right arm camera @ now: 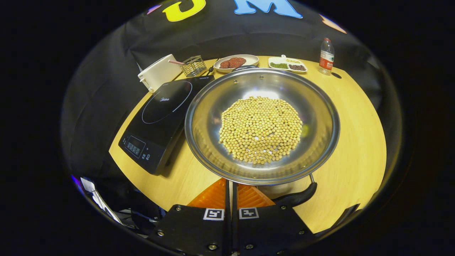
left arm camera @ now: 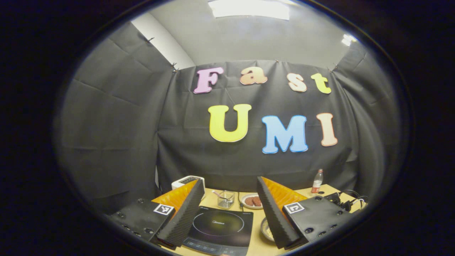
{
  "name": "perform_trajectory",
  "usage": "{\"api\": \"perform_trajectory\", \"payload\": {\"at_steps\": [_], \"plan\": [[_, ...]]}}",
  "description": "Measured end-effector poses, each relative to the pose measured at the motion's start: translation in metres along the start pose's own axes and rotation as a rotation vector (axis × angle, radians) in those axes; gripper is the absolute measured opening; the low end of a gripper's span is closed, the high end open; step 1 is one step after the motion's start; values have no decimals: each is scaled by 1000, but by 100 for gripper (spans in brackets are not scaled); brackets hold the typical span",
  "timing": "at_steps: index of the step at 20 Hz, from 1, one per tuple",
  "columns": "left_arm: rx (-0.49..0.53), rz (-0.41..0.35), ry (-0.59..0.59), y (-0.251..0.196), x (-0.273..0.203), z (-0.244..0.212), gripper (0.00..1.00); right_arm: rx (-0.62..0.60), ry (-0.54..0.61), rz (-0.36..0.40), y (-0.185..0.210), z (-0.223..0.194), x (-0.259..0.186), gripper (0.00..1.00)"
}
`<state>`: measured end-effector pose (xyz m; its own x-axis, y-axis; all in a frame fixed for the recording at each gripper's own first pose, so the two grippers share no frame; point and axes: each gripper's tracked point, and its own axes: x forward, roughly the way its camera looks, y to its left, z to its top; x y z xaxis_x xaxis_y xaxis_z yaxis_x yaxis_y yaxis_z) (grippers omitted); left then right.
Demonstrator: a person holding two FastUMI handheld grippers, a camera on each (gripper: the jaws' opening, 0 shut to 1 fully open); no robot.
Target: First push the handle of the pot to place it horizontally, then grasp the pot with both hands and set it on the induction cooktop.
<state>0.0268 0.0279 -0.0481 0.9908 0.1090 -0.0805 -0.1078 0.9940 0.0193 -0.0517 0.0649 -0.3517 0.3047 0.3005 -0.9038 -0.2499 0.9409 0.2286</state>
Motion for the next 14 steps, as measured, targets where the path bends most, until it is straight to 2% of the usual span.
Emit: {"api": "perform_trajectory", "payload": {"at_steps": [2, 11, 12, 14], "plan": [[7, -10, -4, -12, 6, 3, 97, -16, -4, -11, -13, -1, -5, 1], [18, -43, 12, -68, 19, -3, 99, -42, -31, -67, -80, 1, -24, 1], [18, -47, 19, -75, 21, -7, 96, -46, -33, -75, -88, 2, -26, 1], [22, -50, 24, -86, 23, -8, 99, -60, -37, -86, -102, 4, -27, 1]]}}
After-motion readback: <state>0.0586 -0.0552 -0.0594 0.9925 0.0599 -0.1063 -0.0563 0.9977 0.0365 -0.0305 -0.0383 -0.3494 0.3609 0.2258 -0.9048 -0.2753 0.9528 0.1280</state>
